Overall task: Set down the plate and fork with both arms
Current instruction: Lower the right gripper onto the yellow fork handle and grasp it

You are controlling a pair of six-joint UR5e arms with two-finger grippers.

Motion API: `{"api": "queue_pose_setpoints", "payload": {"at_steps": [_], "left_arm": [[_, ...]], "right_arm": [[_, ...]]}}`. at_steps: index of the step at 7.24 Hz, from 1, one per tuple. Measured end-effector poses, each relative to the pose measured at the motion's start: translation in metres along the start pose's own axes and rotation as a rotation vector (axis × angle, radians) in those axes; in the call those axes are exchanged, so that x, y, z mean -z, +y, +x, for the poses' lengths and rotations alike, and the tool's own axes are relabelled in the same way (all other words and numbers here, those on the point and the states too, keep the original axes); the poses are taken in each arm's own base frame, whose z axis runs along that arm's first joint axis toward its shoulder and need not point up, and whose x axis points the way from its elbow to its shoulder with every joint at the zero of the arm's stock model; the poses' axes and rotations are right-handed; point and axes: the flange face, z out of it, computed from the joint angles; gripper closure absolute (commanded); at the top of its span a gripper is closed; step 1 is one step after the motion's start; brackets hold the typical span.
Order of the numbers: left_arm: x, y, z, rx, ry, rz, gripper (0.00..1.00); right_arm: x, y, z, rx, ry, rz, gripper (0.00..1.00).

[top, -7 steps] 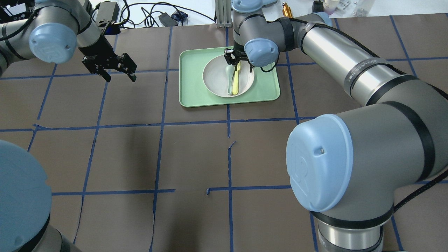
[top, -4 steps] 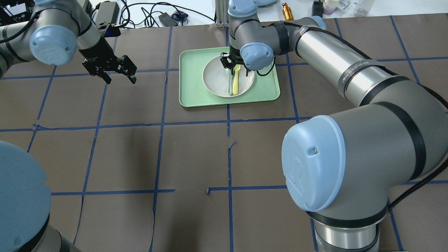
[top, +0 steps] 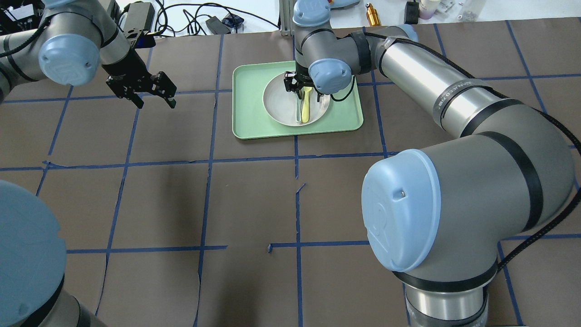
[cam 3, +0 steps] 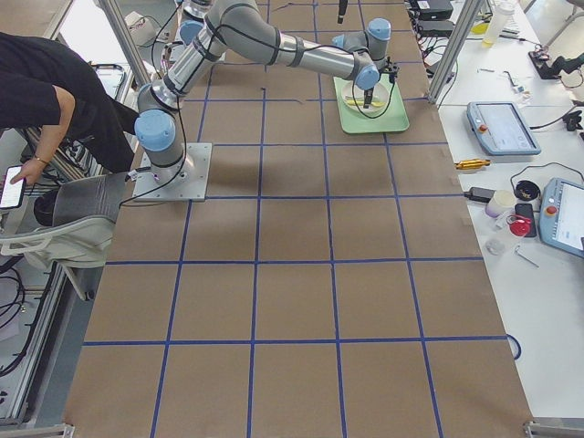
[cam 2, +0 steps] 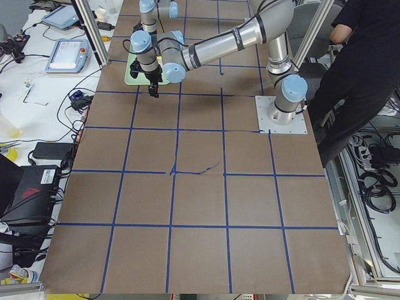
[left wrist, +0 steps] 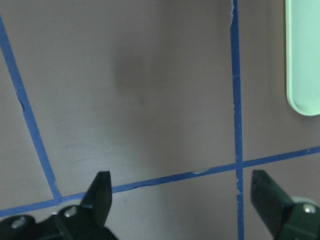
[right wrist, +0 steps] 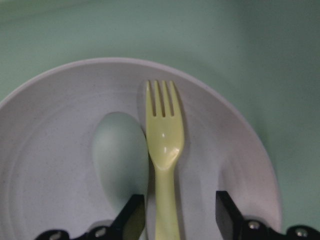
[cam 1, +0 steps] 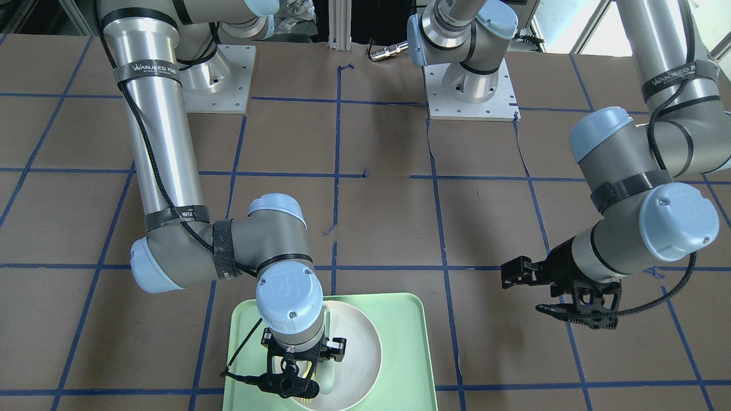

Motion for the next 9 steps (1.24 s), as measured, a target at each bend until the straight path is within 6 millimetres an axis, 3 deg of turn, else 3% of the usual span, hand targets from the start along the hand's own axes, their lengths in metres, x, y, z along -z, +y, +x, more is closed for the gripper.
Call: {"api": "queue_pose_setpoints", "payload": {"at_steps": [4,9], "left_arm": [[0.000,-0.002,-0.001,-0.001,-0.004,0.009,0.00],[0.000,-0.002,-0.001,-0.002,-0.006,0.009,0.00]], "right_arm": [[0.014,0.000,0.000,0.004,-0.006,0.014,0.39],[0.009,0.000,0.001,0.005,-0.005,0.007,0.38]]}}
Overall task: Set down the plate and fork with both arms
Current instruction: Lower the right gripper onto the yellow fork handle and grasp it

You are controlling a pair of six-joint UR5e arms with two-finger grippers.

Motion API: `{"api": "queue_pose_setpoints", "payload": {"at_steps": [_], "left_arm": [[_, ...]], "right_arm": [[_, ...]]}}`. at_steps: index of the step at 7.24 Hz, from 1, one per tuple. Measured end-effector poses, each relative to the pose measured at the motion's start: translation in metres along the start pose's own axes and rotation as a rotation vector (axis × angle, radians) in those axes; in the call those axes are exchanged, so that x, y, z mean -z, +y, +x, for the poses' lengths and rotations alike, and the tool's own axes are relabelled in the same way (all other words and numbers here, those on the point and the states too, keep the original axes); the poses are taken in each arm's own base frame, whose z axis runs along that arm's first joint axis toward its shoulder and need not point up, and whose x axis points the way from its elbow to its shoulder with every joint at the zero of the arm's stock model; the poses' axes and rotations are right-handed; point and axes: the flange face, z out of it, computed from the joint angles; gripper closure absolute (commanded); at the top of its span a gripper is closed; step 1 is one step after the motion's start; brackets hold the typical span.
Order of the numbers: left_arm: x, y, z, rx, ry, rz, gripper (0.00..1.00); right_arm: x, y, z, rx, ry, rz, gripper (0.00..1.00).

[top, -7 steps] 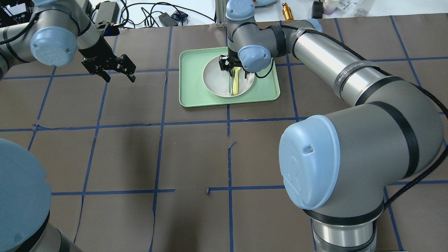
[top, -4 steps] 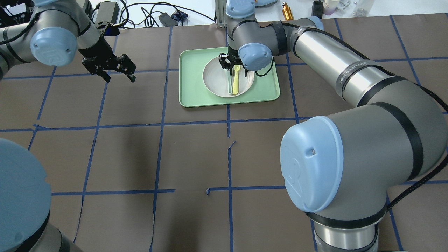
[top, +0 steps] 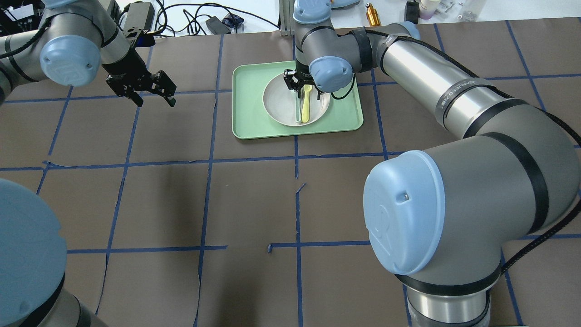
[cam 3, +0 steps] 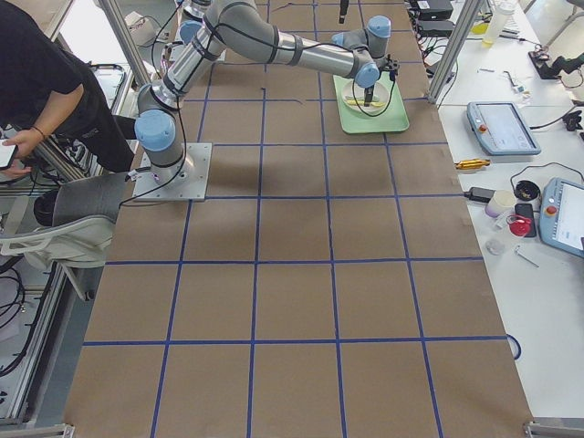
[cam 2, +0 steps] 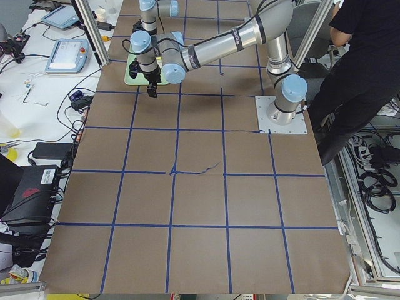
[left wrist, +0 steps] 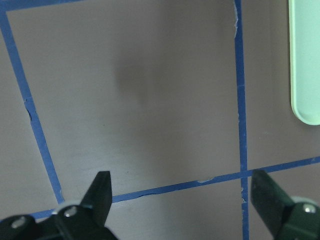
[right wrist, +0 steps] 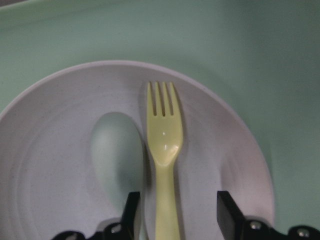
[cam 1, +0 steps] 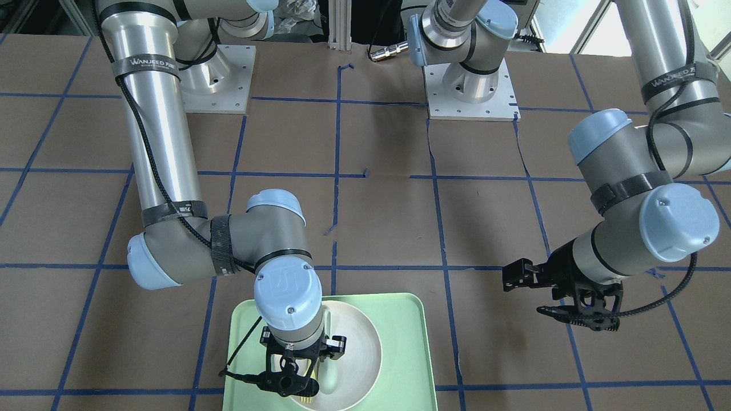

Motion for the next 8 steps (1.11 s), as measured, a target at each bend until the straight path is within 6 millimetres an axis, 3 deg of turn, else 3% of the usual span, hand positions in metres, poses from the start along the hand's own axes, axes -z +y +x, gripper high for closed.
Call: {"api": "queue_pose_setpoints", "payload": {"at_steps": [4,5,6,7,8], "left_arm": [[-0.001,0.001,0.000,0.000,0.001,-0.002,0.00],[-0.003,0.001,0.000,0.000,0.001,-0.002,0.00],[-0.006,0.002,0.000,-0.001,-0.002,0.006,0.00],[-0.011,0.002,0.000,-0.002,-0.007,0.019,0.00],[-0.016,0.004,0.000,-0.002,-0.011,0.031,0.00]], "right_arm": [[-0.011,0.001,0.002,0.000,0.007,-0.015,0.40],[-0.014,0.001,0.002,0.001,0.009,-0.018,0.57],[-0.017,0.001,0.002,0.001,0.010,-0.022,0.88],[-0.018,0.001,0.002,0.001,0.010,-0.023,1.00],[-0.018,0.001,0.002,-0.001,0.010,-0.024,1.00]]}}
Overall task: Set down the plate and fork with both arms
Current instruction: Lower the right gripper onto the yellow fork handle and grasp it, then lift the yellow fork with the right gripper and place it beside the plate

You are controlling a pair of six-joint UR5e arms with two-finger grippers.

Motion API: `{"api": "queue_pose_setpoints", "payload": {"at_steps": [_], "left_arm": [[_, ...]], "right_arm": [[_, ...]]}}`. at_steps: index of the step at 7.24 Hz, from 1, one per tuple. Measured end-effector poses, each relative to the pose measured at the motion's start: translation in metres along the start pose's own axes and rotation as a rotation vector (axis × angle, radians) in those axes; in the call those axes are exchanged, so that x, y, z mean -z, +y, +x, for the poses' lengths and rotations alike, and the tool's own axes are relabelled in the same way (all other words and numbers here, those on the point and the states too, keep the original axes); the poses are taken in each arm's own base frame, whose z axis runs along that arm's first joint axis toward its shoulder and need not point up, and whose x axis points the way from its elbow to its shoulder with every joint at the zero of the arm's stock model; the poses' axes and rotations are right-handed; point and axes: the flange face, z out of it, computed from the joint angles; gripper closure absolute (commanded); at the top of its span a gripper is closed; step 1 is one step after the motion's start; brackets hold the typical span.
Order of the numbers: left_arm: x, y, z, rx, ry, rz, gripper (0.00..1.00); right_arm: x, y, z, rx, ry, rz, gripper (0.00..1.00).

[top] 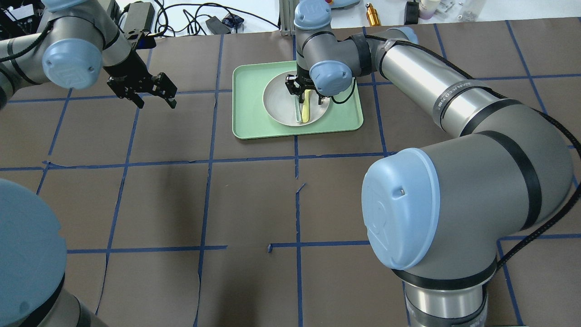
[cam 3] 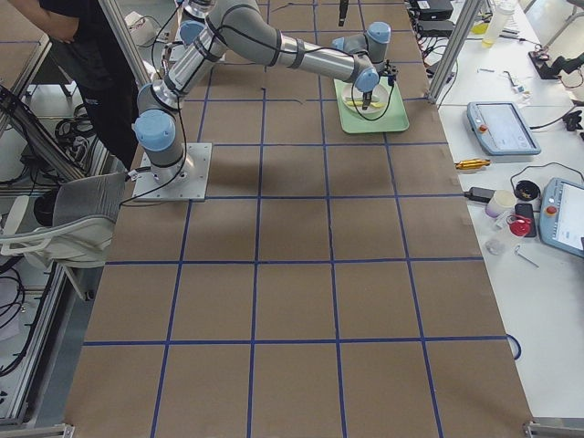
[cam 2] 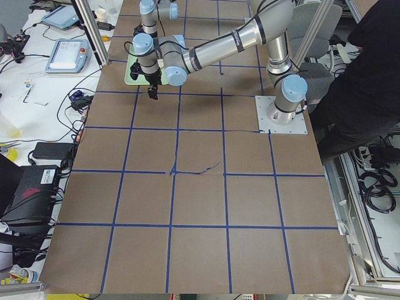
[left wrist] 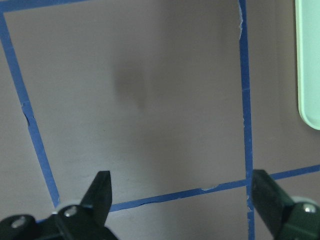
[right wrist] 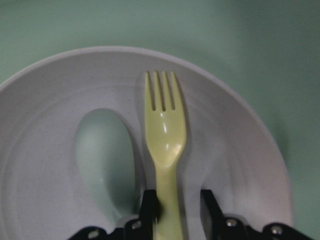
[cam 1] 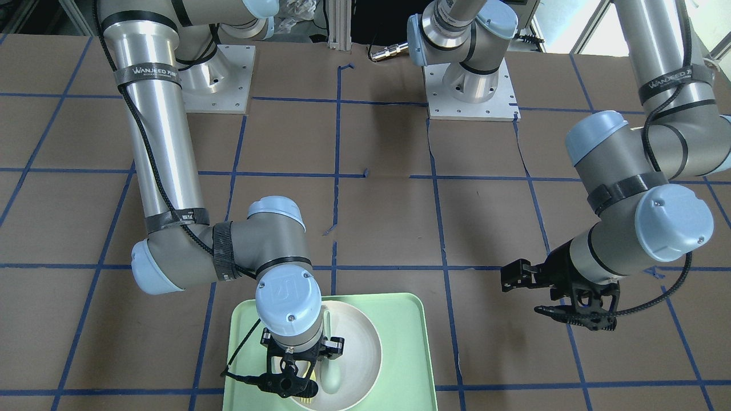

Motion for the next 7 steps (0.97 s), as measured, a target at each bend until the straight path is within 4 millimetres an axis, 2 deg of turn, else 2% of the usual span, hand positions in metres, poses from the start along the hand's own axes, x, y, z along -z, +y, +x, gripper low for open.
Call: {"api": "queue_pose_setpoints", "payload": {"at_steps": [3,4,6,7], "left_arm": [[-0.001,0.002,0.000,0.001,-0.008,0.015,0.00],[0.000,0.002,0.000,0.001,-0.008,0.016,0.00],[0.000,0.003,0.000,0.001,-0.009,0.016,0.00],[0.000,0.002,0.000,0.001,-0.008,0.018,0.00]], "right_arm": [[0.008,0.000,-0.001,-0.013,-0.013,0.003,1.00],[0.019,0.000,-0.001,-0.023,-0.021,0.014,1.00],[0.057,0.000,0.007,-0.031,-0.030,0.040,1.00],[0.075,-0.007,0.027,-0.012,-0.028,0.044,1.00]]}}
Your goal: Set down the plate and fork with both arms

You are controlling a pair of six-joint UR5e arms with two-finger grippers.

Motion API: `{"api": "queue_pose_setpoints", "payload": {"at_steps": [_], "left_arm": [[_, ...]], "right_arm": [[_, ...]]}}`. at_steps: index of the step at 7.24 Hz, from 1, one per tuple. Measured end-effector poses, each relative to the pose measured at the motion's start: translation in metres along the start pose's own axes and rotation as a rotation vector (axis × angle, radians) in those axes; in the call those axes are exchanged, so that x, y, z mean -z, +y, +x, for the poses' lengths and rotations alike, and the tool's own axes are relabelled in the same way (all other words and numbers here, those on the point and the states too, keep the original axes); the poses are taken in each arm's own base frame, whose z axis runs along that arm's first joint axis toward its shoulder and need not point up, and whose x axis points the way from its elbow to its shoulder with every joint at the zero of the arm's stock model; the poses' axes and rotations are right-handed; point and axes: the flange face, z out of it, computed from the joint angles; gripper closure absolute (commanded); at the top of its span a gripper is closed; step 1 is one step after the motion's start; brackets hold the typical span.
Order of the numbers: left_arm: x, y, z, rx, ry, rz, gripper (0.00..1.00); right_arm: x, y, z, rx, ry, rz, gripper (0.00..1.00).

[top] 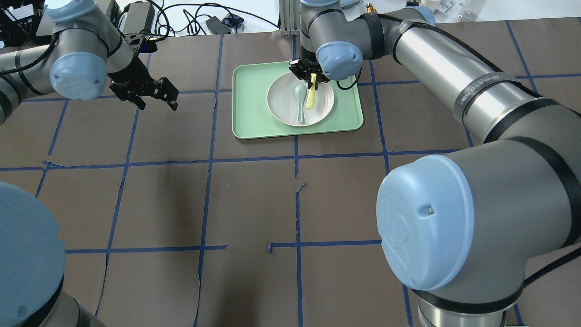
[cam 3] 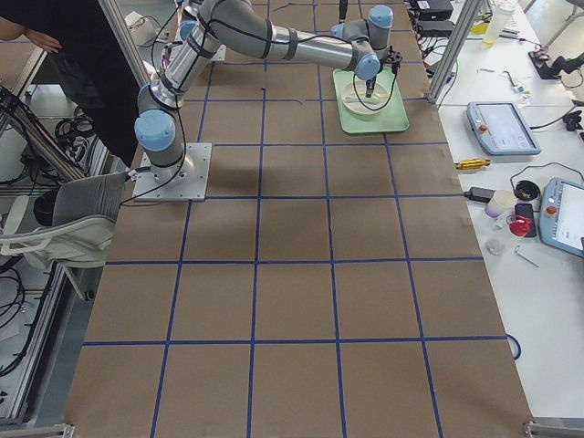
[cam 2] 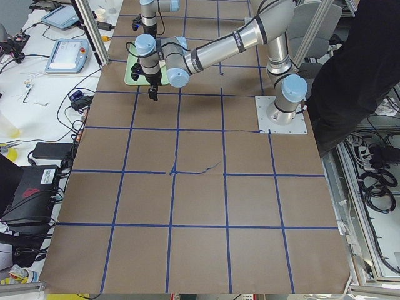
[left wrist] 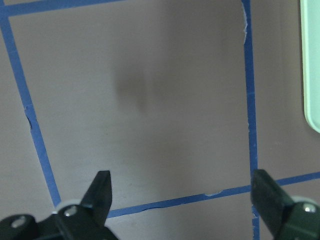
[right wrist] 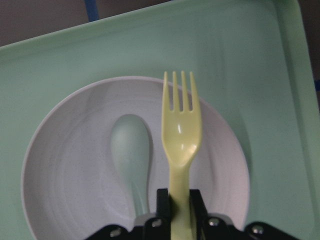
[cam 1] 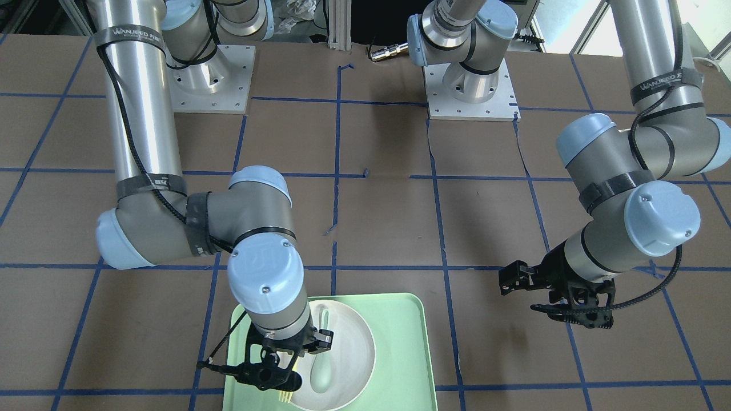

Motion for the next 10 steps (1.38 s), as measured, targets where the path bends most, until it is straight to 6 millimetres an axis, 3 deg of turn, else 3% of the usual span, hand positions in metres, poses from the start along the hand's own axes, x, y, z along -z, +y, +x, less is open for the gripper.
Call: {"api": "queue_pose_setpoints", "payload": {"at_steps": [1,2,3,5,6,7,8,10], "left_arm": [[0.000,0.000,0.000,0.000,0.003,0.001,0.00],[-0.001,0.000,0.000,0.000,0.006,0.001,0.00],[-0.001,-0.001,0.001,0.000,0.007,0.001,0.00],[-0.002,-0.001,0.005,-0.003,0.008,0.000,0.00],[-0.002,-0.001,0.006,-0.003,0.008,0.000,0.00],[-0.002,-0.001,0.007,-0.003,0.008,0.000,0.00],[-0.001,-0.001,0.007,-0.002,0.007,0.000,0.00],[0.008,-0.002,0.013,-0.005,-0.002,0.015,0.00]], "right_arm": [[0.007,-0.013,0.032,0.047,0.007,-0.017,1.00],[-0.002,-0.022,0.063,0.127,0.017,-0.051,1.00],[-0.022,-0.027,0.081,0.199,0.022,-0.088,1.00],[-0.050,-0.031,0.085,0.210,-0.019,-0.127,1.00],[-0.058,-0.032,0.084,0.205,-0.036,-0.130,0.95],[-0.064,-0.033,0.083,0.205,-0.044,-0.132,0.01],[-0.067,-0.033,0.083,0.211,-0.043,-0.132,0.00],[-0.051,-0.029,0.085,0.224,-0.037,-0.110,0.00]]}}
